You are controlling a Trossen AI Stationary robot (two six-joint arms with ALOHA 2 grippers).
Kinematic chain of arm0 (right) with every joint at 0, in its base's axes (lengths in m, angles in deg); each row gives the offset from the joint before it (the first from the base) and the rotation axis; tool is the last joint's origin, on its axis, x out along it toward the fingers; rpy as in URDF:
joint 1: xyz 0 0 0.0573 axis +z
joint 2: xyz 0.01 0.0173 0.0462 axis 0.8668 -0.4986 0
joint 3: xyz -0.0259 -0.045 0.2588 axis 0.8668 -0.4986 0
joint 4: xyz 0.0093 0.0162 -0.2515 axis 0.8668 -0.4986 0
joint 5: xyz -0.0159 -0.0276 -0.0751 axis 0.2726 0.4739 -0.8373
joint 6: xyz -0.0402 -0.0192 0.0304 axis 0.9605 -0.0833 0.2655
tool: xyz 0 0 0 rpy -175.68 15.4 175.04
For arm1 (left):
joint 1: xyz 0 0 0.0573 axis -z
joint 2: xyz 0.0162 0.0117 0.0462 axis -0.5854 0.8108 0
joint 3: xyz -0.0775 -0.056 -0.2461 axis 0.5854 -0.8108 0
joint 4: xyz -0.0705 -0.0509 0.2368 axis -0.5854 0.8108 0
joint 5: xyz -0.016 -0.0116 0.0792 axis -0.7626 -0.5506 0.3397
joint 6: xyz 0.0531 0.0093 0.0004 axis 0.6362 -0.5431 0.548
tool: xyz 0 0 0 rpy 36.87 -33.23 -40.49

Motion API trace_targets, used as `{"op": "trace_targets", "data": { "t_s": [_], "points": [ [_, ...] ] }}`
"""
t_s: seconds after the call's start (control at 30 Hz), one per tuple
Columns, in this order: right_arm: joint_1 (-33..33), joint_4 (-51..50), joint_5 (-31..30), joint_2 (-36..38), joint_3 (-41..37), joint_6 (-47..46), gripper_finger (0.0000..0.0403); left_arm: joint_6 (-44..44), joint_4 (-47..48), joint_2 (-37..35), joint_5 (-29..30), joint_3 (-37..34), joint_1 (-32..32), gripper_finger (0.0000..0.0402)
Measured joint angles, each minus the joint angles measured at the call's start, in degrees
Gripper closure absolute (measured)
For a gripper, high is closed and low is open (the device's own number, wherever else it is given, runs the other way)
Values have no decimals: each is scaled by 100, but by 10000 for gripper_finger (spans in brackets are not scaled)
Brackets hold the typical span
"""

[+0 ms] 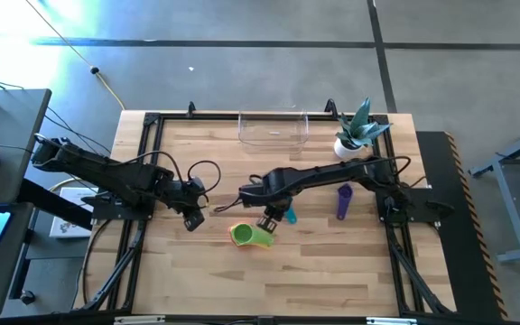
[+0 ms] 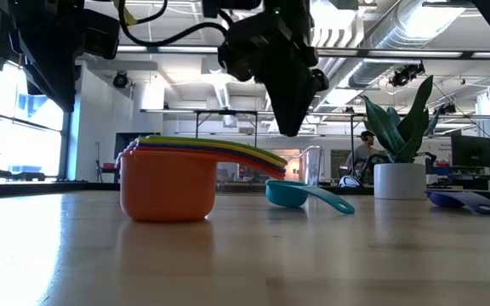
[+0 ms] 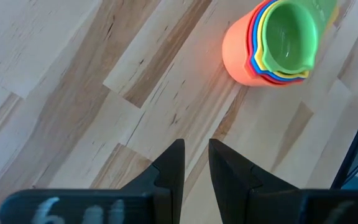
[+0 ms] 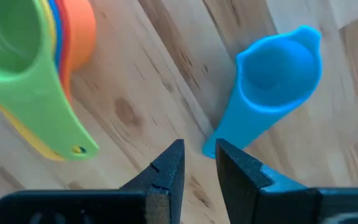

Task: Nest measuring cups in basket
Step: Stack the light blue measuring cup on top of the green measuring cup

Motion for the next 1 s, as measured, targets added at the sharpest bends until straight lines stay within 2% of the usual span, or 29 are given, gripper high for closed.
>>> {"op": "trace_targets", "data": {
  "t_s": [0.37, 0.57, 0.8, 0.9, 1.0],
  "points": [
    [-449, -576, 75, 12, -121, 1217, 320, -12, 0, 0, 0, 0, 0, 339],
    [-677, -1021, -385, 249, -123, 1485, 320, -149, 0, 0, 0, 0, -25, 339],
    [-822, -954, -819, 690, -123, 1678, 320, -146, -26, -2, 91, 0, -244, 339],
    [-883, -734, -791, 774, -123, 1770, 320, -144, -45, -2, 105, 0, -377, 339],
    [-932, -366, -479, 788, -123, 1924, 320, -144, -44, -2, 107, 0, -501, 339]
  ]
}}
